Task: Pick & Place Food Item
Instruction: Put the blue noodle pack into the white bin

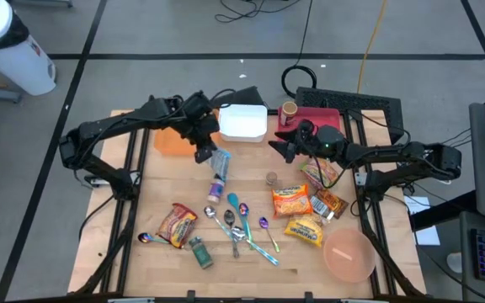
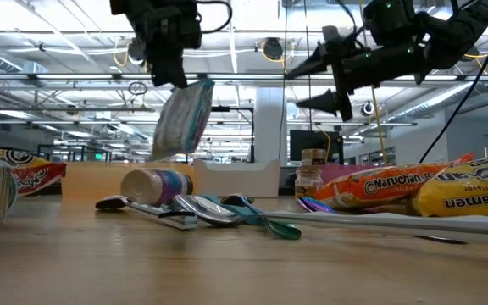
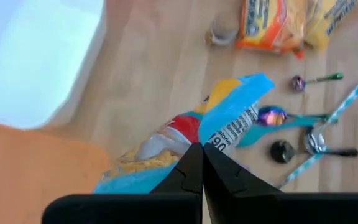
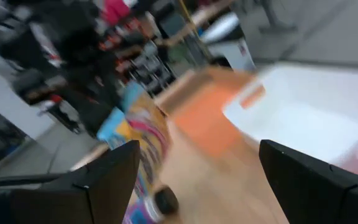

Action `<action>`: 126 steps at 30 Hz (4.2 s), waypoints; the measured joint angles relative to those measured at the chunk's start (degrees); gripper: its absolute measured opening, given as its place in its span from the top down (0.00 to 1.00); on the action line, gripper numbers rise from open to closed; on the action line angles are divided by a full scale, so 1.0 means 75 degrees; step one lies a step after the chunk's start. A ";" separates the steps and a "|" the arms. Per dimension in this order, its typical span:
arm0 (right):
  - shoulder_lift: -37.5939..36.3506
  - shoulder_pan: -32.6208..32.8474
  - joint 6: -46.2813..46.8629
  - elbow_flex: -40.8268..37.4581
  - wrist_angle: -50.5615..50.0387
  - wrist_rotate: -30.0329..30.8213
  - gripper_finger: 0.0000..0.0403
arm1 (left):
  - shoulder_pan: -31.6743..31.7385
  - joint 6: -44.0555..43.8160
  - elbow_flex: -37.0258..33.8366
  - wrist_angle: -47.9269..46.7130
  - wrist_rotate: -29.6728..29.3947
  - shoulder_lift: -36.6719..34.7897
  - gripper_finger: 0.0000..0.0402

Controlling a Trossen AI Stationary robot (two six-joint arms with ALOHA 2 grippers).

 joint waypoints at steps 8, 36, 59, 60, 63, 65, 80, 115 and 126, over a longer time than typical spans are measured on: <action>0.0000 0.0560 -0.1208 0.0613 -0.0113 0.1067 0.20 | -0.0119 -0.1029 0.0035 0.1327 -0.0247 -0.0006 1.00; 0.1630 0.1379 -0.1592 0.2477 -0.0514 0.1099 0.20 | -0.0472 -0.1366 0.0035 0.2940 -0.0247 -0.0006 1.00; 0.1970 0.1370 -0.1267 0.2583 -0.0451 0.0942 0.66 | -0.0516 -0.1146 0.0032 0.2960 -0.0244 -0.0006 1.00; 0.1970 0.1370 -0.1270 0.2583 -0.0454 0.0942 0.68 | -0.0520 -0.1146 0.0032 0.2963 -0.0241 -0.0006 1.00; 0.1970 0.1370 -0.1270 0.2583 -0.0454 0.0942 0.74 | -0.0536 -0.1146 0.0032 0.2963 -0.0241 -0.0006 1.00; 0.1970 0.1367 -0.1270 0.2583 -0.0454 0.0942 0.79 | -0.0536 -0.1146 0.0032 0.2963 -0.0236 -0.0006 1.00; 0.1970 0.1367 -0.1305 0.2574 -0.0459 0.0925 1.00 | -0.0536 -0.1124 0.0032 0.2966 -0.0239 -0.0006 0.90; 0.1967 0.0694 -0.0559 0.2571 -0.0170 -0.1483 1.00 | -0.0621 0.0323 0.1034 0.2017 0.0787 0.0463 0.43; 0.1967 0.0693 -0.0422 0.2571 0.0143 -0.1677 1.00 | -0.0600 0.0462 0.1034 0.1930 0.0575 0.0726 0.43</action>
